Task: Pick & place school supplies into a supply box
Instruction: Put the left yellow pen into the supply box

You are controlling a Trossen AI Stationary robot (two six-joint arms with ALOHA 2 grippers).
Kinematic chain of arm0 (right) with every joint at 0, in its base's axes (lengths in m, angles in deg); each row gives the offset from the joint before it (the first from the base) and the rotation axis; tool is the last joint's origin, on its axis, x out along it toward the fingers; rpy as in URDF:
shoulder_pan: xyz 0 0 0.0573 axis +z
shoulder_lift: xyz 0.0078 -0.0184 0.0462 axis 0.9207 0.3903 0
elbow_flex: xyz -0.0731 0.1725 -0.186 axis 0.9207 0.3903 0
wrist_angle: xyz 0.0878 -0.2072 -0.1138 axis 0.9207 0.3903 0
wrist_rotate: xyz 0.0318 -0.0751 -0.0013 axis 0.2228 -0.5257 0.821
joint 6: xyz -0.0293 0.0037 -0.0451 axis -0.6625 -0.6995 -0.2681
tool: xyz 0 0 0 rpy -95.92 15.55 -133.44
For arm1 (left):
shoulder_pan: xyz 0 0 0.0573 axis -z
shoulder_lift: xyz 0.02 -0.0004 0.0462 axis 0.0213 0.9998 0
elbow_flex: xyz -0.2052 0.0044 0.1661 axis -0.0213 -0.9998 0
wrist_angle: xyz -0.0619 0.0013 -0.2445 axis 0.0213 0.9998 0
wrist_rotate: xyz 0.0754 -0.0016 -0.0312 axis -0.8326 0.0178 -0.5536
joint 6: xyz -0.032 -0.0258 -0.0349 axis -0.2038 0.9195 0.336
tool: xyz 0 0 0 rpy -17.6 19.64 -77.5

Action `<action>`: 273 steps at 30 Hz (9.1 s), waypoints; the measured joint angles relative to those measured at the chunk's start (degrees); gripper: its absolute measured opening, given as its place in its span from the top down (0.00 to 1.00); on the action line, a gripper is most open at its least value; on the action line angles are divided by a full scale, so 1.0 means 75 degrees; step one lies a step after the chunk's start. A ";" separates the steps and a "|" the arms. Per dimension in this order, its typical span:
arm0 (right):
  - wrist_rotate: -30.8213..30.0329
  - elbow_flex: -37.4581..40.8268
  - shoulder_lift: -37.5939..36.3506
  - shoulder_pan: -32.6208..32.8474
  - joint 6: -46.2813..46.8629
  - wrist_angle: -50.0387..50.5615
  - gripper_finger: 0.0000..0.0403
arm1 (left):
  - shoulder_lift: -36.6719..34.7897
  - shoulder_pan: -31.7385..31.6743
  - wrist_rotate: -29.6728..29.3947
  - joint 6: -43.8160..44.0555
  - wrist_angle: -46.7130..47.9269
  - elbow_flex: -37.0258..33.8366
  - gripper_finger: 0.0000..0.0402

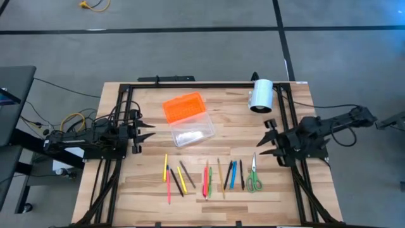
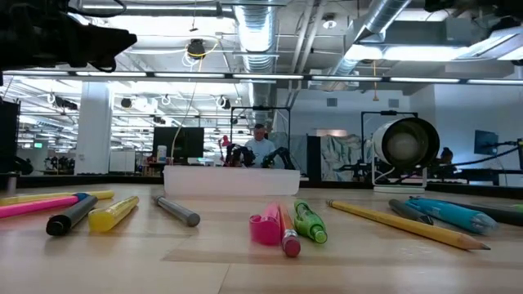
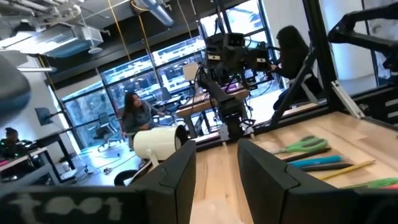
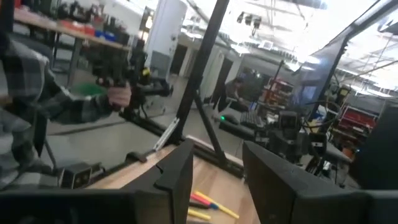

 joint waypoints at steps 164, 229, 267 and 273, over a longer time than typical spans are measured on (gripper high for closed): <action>-0.5222 -0.5217 0.6845 0.2169 0.4017 0.5999 0.67 | 1.1629 0.5272 -0.2464 0.7321 0.4708 0.5356 0.73; -0.5179 -0.5219 0.6845 0.1899 0.2400 0.5724 0.67 | 1.2528 0.6304 -0.2713 1.2448 0.8938 0.7770 0.73; -0.4782 -0.5219 0.6845 0.1612 0.3066 0.5750 0.67 | 1.1701 0.4723 -0.2180 1.0108 0.6036 0.5037 0.73; -0.4782 -0.5219 0.6847 0.1617 0.3072 0.5742 0.67 | 1.1503 0.4698 -0.1909 0.9028 0.5899 0.4763 0.74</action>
